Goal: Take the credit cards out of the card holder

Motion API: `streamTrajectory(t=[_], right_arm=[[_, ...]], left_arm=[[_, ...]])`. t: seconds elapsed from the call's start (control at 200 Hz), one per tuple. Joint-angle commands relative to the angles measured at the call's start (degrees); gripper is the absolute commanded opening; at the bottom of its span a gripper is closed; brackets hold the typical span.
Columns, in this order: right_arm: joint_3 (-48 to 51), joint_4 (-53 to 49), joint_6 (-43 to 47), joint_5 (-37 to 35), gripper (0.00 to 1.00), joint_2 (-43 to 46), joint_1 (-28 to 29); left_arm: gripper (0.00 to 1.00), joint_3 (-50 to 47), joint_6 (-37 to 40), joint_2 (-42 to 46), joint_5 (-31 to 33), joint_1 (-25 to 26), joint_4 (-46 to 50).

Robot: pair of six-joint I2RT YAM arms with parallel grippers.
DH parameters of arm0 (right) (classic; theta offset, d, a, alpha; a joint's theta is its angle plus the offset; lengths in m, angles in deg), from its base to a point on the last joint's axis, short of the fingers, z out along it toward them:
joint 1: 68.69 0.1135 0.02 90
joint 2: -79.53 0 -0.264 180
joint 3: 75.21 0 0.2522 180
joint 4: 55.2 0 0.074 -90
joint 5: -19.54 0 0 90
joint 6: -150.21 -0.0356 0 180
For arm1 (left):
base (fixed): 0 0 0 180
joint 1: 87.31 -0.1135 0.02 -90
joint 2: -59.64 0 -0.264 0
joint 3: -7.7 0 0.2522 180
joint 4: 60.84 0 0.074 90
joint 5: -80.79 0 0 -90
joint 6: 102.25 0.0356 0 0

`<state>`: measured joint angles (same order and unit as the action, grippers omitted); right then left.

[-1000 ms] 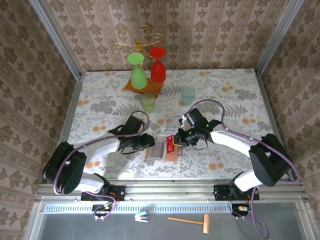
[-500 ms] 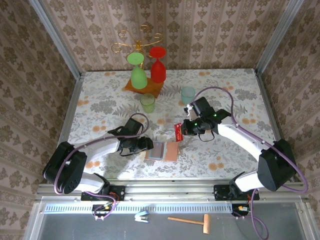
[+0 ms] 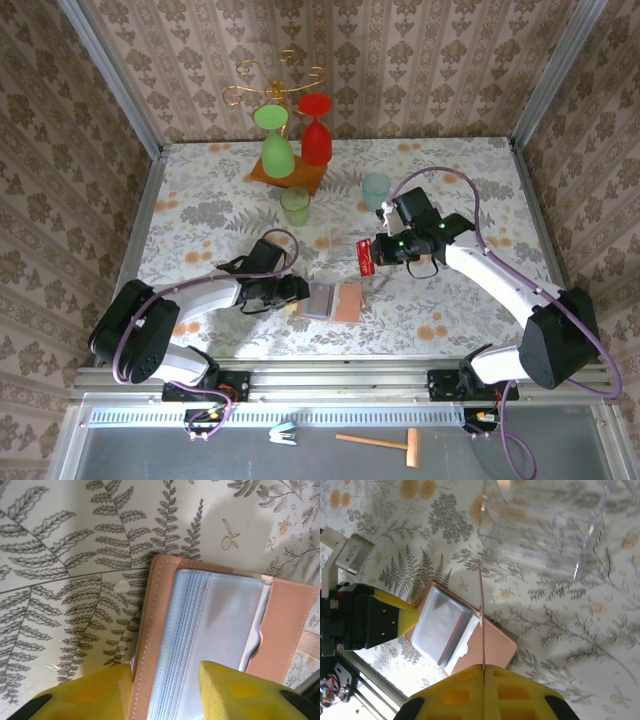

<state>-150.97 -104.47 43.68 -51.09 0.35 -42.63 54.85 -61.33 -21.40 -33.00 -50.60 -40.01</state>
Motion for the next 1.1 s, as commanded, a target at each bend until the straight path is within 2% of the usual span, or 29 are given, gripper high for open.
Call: streamTrajectory(t=[0.0, 0.265, 0.49, 0.83, 1.095], right_arm=[[-3.25, -2.04, 13.07, 0.01, 0.00, -2.68, -0.31], [-11.92, -10.15, 41.01, -5.18, 0.00, -10.67, -0.40], [-19.19, -13.80, 56.00, -5.57, 0.00, -16.13, -0.40], [-33.12, -23.42, 67.35, -5.49, 0.00, -27.82, -0.40], [-40.89, -27.04, 70.75, -6.80, 0.00, -35.58, -0.40]], left_arm=[[0.40, -0.58, -1.24, 0.31, -1.35, 0.39, -1.09], [0.40, -1.86, -2.80, 0.44, -1.70, 1.07, -2.64], [0.40, -2.58, -4.24, 0.83, -1.61, 1.92, -3.64], [0.46, -2.44, -4.28, 4.66, 0.66, 1.36, -0.26], [0.47, -3.41, -3.89, 8.62, 1.73, -0.88, 2.60]])
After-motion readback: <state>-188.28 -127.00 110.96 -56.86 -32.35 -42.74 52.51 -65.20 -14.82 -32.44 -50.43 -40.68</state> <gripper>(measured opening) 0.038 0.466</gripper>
